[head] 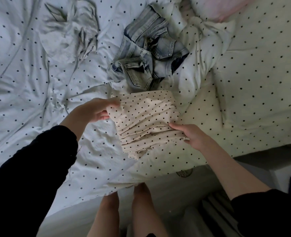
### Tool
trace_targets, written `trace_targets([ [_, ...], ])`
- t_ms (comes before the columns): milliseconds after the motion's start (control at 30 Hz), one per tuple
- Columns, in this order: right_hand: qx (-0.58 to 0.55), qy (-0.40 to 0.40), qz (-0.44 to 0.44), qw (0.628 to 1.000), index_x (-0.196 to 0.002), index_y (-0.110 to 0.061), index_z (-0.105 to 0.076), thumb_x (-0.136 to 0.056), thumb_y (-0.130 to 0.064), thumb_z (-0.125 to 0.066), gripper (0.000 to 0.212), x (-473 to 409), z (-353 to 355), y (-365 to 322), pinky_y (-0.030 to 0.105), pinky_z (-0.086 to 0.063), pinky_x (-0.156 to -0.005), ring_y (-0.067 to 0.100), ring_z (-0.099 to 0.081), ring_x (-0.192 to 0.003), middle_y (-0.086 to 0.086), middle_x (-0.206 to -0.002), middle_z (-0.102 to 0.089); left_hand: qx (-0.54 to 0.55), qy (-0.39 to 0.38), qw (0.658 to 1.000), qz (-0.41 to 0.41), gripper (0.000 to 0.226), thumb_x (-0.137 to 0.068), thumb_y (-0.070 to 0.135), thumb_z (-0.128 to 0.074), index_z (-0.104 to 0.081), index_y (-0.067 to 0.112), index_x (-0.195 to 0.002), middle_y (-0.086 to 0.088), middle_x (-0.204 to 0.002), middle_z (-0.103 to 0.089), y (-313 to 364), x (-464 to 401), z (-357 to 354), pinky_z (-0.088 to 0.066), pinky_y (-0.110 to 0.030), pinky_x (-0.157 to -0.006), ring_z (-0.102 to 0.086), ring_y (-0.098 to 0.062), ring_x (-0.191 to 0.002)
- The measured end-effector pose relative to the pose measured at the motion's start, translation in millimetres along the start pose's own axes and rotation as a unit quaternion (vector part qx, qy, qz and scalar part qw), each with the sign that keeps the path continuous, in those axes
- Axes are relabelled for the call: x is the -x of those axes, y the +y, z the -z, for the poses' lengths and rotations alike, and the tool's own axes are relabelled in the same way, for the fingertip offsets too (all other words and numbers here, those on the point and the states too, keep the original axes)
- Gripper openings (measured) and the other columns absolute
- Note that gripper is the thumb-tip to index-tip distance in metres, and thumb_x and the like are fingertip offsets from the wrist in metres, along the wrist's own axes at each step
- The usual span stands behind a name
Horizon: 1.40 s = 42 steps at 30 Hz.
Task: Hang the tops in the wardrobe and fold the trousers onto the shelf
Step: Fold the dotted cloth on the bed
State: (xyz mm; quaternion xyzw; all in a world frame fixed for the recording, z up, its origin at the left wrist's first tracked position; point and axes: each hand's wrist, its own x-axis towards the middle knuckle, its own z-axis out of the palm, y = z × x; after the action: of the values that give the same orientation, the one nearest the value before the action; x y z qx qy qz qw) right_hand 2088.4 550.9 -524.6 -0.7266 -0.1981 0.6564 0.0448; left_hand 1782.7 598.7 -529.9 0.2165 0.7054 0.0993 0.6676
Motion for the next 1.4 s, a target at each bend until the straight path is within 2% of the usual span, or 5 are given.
trace_targets([
  [167, 0.057, -0.006, 0.088, 0.994, -0.105, -0.007, -0.068, -0.069, -0.042, -0.078, 0.051, 46.2, -5.2, -31.6, 0.024, -0.042, -0.072, 0.014, -0.062, -0.093, 0.003, -0.103, -0.068, 0.025, 0.002, 0.999, -0.034, 0.015, -0.084, 0.021, -0.066, -0.065, 0.008, -0.091, -0.004, -0.096, -0.049, -16.4, 41.3, 18.6, -0.038, -0.033, -0.096, -0.048, -0.015, -0.086],
  [467, 0.203, -0.07, 0.186, 0.959, -0.11, -0.007, -0.063, -0.073, -0.045, -0.073, 0.054, 138.3, -100.3, -96.3, 0.046, -0.036, -0.104, 0.028, -0.047, -0.118, 0.013, -0.126, -0.051, 0.215, 0.099, 0.967, -0.096, 0.003, -0.084, 0.012, -0.066, -0.064, 0.01, -0.086, -0.002, -0.068, -0.067, -71.8, 155.1, 100.7, -0.05, -0.024, -0.067, -0.059, -0.014, -0.065],
  [833, 0.435, -0.199, 0.322, 0.817, -0.134, -0.007, -0.045, -0.079, -0.024, -0.072, 0.064, 290.8, -424.0, -54.8, 0.038, -0.035, -0.105, 0.023, -0.043, -0.126, 0.003, -0.137, -0.045, 0.436, 0.276, 0.841, -0.163, 0.01, -0.087, 0.012, -0.062, -0.063, 0.009, -0.096, -0.008, -0.087, -0.061, -342.6, 359.5, 275.6, -0.054, -0.019, -0.059, -0.058, -0.017, -0.077],
  [1233, 0.546, -0.34, 0.398, 0.654, -0.077, -0.01, -0.052, -0.076, -0.028, -0.076, 0.029, 451.0, -761.9, 77.6, 0.028, -0.034, -0.067, 0.018, -0.048, -0.08, 0.003, -0.082, -0.048, 0.543, 0.433, 0.701, -0.163, 0.008, -0.085, 0.019, -0.065, -0.067, 0.02, -0.093, 0.001, -0.09, -0.065, -619.3, 558.9, 417.0, -0.048, -0.024, -0.067, -0.059, -0.012, -0.083],
  [1400, 0.559, -0.367, 0.424, 0.611, -0.079, -0.008, -0.047, -0.077, -0.027, -0.075, 0.033, 496.3, -905.8, 96.9, 0.034, -0.04, -0.079, 0.019, -0.045, -0.08, 0.005, -0.082, -0.047, 0.562, 0.468, 0.661, -0.167, 0.013, -0.084, 0.018, -0.066, -0.067, 0.017, -0.097, -0.001, -0.091, -0.065, -686.5, 606.4, 510.0, -0.048, -0.022, -0.059, -0.059, -0.014, -0.079],
])
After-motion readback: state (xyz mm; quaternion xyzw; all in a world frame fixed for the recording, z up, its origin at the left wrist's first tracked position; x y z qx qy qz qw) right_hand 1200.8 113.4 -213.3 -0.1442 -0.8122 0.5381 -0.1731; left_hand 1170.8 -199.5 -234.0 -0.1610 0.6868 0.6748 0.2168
